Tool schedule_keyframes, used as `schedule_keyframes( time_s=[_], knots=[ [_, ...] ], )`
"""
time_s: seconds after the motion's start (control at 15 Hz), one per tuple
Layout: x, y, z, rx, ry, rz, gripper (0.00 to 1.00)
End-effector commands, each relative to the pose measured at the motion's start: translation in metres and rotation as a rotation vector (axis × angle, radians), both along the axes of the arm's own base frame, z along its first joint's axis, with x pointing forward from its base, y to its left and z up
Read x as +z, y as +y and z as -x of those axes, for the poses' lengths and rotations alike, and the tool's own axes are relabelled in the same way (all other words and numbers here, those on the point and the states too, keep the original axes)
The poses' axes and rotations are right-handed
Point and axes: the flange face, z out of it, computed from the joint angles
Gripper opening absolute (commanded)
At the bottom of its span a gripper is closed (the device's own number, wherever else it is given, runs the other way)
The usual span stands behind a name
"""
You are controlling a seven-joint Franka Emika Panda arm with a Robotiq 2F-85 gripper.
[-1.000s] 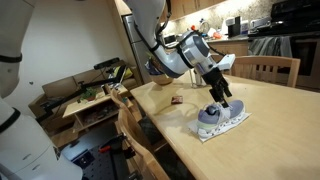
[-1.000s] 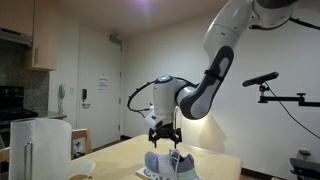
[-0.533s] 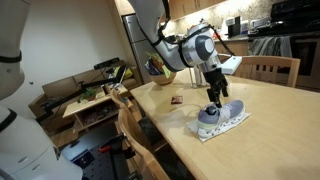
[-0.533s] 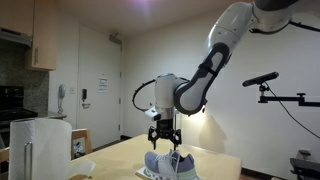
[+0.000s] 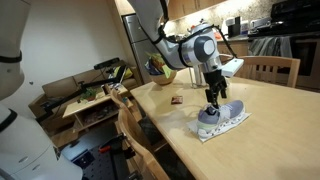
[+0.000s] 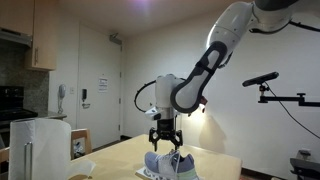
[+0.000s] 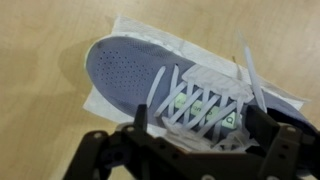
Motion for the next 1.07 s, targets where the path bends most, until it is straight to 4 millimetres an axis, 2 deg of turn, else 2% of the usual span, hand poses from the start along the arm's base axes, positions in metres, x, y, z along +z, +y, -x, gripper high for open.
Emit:
schedule_keyframes(
  time_s=[0.0, 0.13, 0.27, 0.6, 0.87, 0.93, 1.0],
  knots=[
    [0.007, 0.002, 0.005, -0.012, 0.04, 0.026, 1.0],
    [0.006, 0.002, 0.006, -0.017, 0.048, 0.042, 1.0],
    [0.006, 0.003, 0.006, -0.022, 0.046, 0.053, 0.72],
    [0.006, 0.004, 0.005, -0.049, 0.031, 0.08, 0.34],
    [0.013, 0.012, 0.006, -0.069, 0.005, 0.117, 0.05],
    [0.016, 0.015, 0.006, -0.074, -0.008, 0.13, 0.0],
    [0.018, 0.019, 0.007, -0.076, -0.022, 0.146, 0.0]
  ],
)
